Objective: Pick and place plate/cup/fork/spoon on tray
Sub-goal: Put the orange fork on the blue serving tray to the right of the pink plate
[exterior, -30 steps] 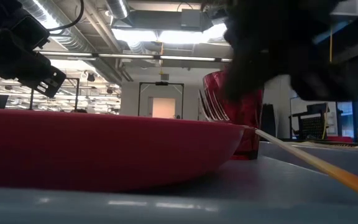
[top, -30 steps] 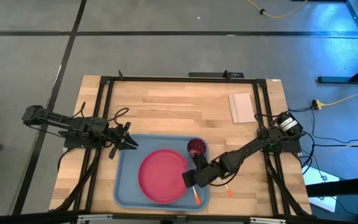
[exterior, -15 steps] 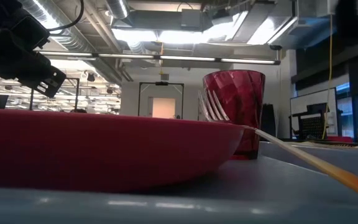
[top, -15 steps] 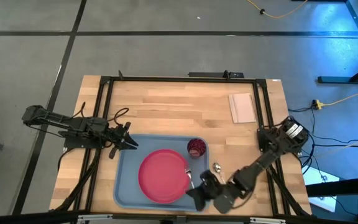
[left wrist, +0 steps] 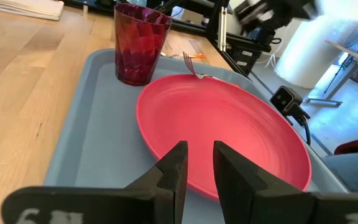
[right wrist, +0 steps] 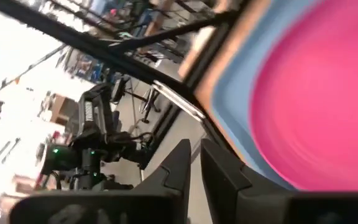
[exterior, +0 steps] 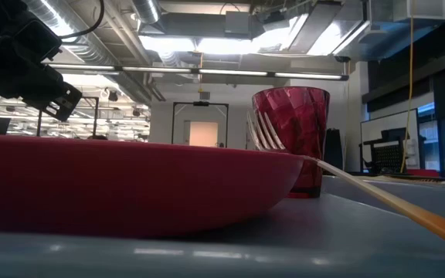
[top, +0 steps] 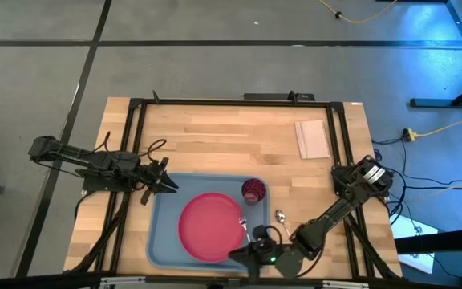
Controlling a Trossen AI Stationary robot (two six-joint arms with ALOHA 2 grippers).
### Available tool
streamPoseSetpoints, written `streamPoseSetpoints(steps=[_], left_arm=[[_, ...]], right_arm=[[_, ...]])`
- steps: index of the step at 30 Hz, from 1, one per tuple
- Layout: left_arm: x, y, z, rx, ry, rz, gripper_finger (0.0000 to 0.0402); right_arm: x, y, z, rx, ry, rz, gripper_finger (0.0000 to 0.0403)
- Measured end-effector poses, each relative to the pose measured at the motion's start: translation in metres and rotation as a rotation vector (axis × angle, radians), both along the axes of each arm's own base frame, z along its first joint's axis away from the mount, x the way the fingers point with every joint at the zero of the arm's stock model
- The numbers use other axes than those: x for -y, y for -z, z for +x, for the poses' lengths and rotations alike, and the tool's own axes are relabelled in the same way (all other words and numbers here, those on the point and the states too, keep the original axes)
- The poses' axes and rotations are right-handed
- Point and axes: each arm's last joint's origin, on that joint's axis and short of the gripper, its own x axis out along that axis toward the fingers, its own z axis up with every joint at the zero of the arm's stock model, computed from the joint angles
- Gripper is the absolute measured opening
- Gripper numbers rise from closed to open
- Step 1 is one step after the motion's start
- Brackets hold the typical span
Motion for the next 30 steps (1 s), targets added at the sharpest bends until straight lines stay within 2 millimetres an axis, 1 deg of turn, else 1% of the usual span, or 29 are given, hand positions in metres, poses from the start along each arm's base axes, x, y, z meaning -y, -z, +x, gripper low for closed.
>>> streamPoseSetpoints(steps=[2, 4, 7, 9, 11, 13, 17, 20, 23, 27, 30], left_arm=[[0.0, 0.0, 0.0, 0.0, -0.001, 0.0, 0.0069], [0.0, 0.0, 0.0, 0.0, 0.0, 0.0, 0.0069], [0.0, 0.0, 0.0, 0.0, 0.0, 0.0, 0.0069], [0.0, 0.0, 0.0, 0.0, 0.0, 0.0, 0.0069], [0.0, 0.0, 0.0, 0.0, 0.0, 0.0, 0.0069], [0.0, 0.0, 0.0, -0.001, 0.0, 0.0, 0.0069], [0.0, 0.0, 0.0, 0.0, 0.0, 0.0, 0.0069], [0.0, 0.0, 0.0, 0.0, -0.001, 0.0, 0.0069], [0.0, 0.0, 0.0, -0.001, 0.0, -0.001, 0.0069], [0.0, 0.0, 0.0, 0.0, -0.001, 0.0, 0.0069], [0.0, 0.0, 0.0, 0.0, -0.001, 0.0, 0.0069]], right_arm=[[-0.008, -0.014, 0.013, 0.012, -0.049, -0.037, 0.0042], [-0.014, -0.025, 0.023, -0.03, -0.069, -0.086, 0.0042], [-0.015, -0.033, 0.03, -0.229, -0.033, -0.152, 0.0042], [-0.009, -0.033, 0.032, -0.394, 0.046, -0.158, 0.0042], [0.001, -0.029, 0.035, -0.54, 0.142, -0.162, 0.0042], [0.009, -0.02, 0.042, -0.657, 0.194, -0.143, 0.0042], [0.021, 0.006, 0.068, -0.805, 0.155, -0.048, 0.0042], [0.03, 0.016, 0.081, -0.821, 0.193, -0.016, 0.0042], [0.038, 0.019, 0.087, -0.801, 0.269, 0.013, 0.0042], [0.043, 0.025, 0.084, -0.834, 0.371, 0.042, 0.0041], [0.041, 0.029, 0.079, -0.869, 0.414, 0.08, 0.0036]])
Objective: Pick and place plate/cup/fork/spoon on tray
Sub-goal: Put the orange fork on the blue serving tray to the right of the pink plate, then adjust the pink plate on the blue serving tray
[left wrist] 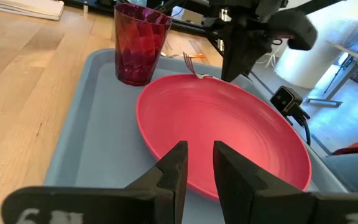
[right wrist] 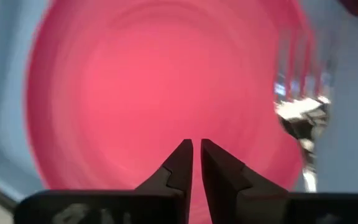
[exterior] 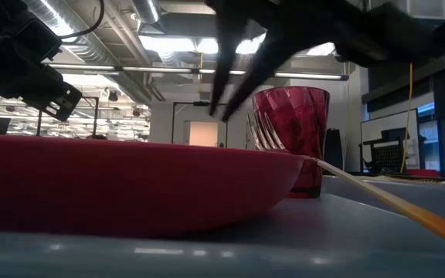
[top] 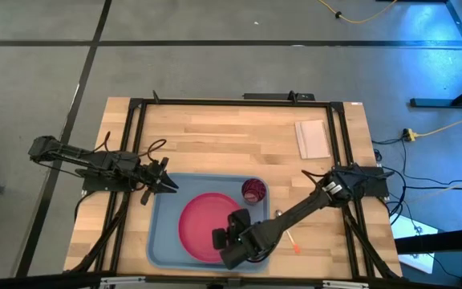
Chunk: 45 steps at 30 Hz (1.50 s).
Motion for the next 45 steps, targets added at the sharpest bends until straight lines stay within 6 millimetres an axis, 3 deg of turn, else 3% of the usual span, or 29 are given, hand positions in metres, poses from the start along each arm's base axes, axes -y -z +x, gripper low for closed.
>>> streamPoseSetpoints(steps=[18, 27, 39, 45], left_arm=[[0.0, 0.0, 0.0, 0.0, 0.0, 0.0, 0.0069], [0.0, 0.0, 0.0, 0.0, -0.002, 0.001, 0.0069], [-0.001, 0.0, 0.0, 0.0, -0.019, 0.005, 0.0069], [-0.001, 0.0, 0.0, 0.0, -0.019, 0.005, 0.0069]], right_arm=[[-0.002, 0.007, -0.012, -0.05, 0.037, -0.05, 0.0022], [-0.001, 0.029, -0.009, -0.11, 0.043, -0.069, 0.0022], [0.005, 0.027, -0.02, -0.224, 0.108, -0.063, 0.0022], [0.006, 0.009, -0.017, -0.181, 0.086, -0.133, 0.0022]])
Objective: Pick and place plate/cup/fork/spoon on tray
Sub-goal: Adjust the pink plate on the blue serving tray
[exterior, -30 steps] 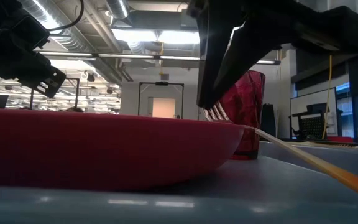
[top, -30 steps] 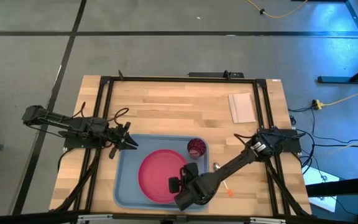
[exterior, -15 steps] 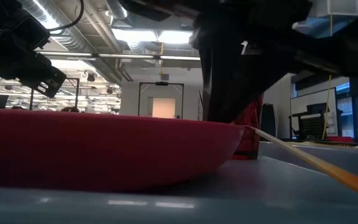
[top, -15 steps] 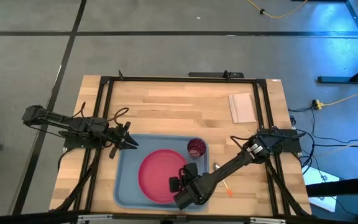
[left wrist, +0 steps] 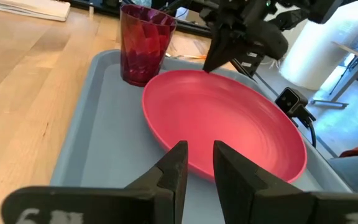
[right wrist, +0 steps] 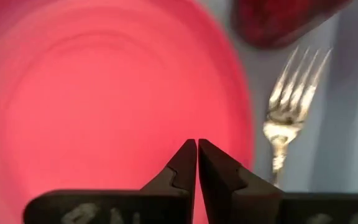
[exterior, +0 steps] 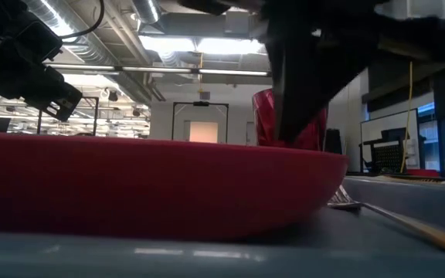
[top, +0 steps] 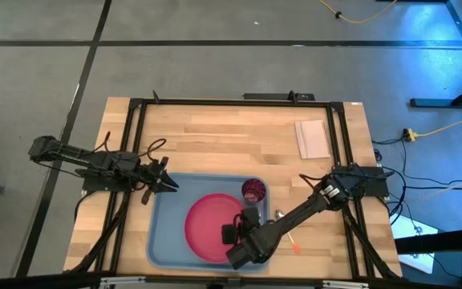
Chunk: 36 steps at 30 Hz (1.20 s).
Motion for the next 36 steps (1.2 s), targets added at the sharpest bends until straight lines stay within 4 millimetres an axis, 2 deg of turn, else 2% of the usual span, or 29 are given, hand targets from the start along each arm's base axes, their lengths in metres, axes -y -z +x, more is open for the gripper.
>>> streamPoseSetpoints(steps=[6, 12, 20, 25, 28, 30, 36], left_arm=[[0.0, 0.0, 0.0, 0.0, 0.0, 0.0, 0.0069], [0.0, 0.0, 0.0, 0.0, 0.001, 0.0, 0.0069], [0.0, 0.0, 0.0, 0.0, 0.001, 0.0, 0.0069], [0.0, 0.0, 0.0, 0.0, 0.001, 0.0, 0.0069], [0.0, 0.0, 0.0, 0.0, 0.001, 0.0, 0.0069], [0.0, 0.0, 0.0, 0.0, 0.001, 0.0, 0.0069], [0.0, 0.0, 0.0, 0.0, 0.001, 0.0, 0.0069]], right_arm=[[0.0, -0.012, -0.001, -0.008, -0.001, -0.007, 0.0022], [-0.006, -0.011, -0.005, -0.054, -0.001, 0.068, 0.0022], [-0.013, -0.011, -0.024, -0.188, 0.106, 0.109, 0.0023], [-0.016, 0.0, -0.025, -0.22, 0.106, 0.158, 0.0023], [-0.014, 0.007, -0.025, -0.205, 0.103, 0.115, 0.0023], [-0.013, 0.008, -0.023, -0.163, 0.098, 0.079, 0.0023], [-0.005, 0.013, -0.018, -0.188, 0.091, 0.085, 0.0023]])
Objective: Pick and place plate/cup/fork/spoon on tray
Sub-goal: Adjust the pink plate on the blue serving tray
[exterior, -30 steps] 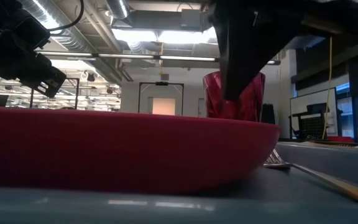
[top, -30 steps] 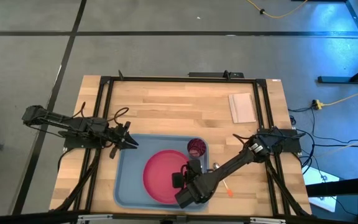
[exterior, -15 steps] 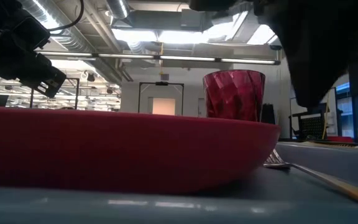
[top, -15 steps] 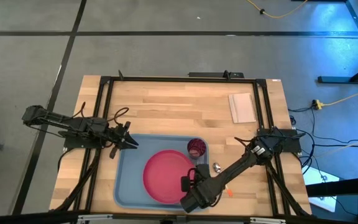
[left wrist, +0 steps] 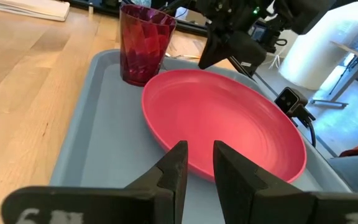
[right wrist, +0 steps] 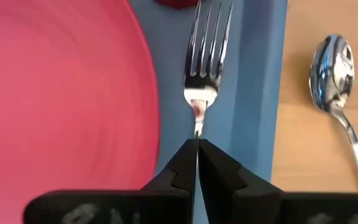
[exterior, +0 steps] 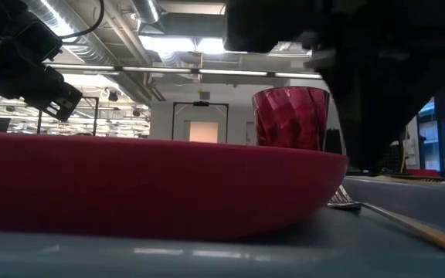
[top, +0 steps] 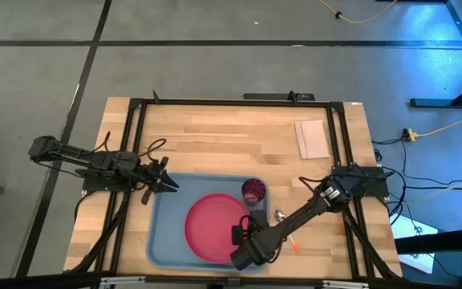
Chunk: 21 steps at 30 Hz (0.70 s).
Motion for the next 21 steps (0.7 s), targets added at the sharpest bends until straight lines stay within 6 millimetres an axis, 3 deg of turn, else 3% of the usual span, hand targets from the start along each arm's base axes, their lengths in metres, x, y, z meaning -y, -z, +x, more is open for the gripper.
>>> streamPoseSetpoints(steps=[5, 21], left_arm=[[0.0, 0.0, 0.0, 0.001, 0.0, 0.0, 0.0069], [0.0, 0.0, 0.0, 0.0, 0.0, 0.0, 0.0069]], right_arm=[[0.006, 0.008, 0.008, 0.019, -0.033, 0.023, 0.0023], [0.012, 0.009, 0.022, 0.106, -0.113, 0.013, 0.0023]])
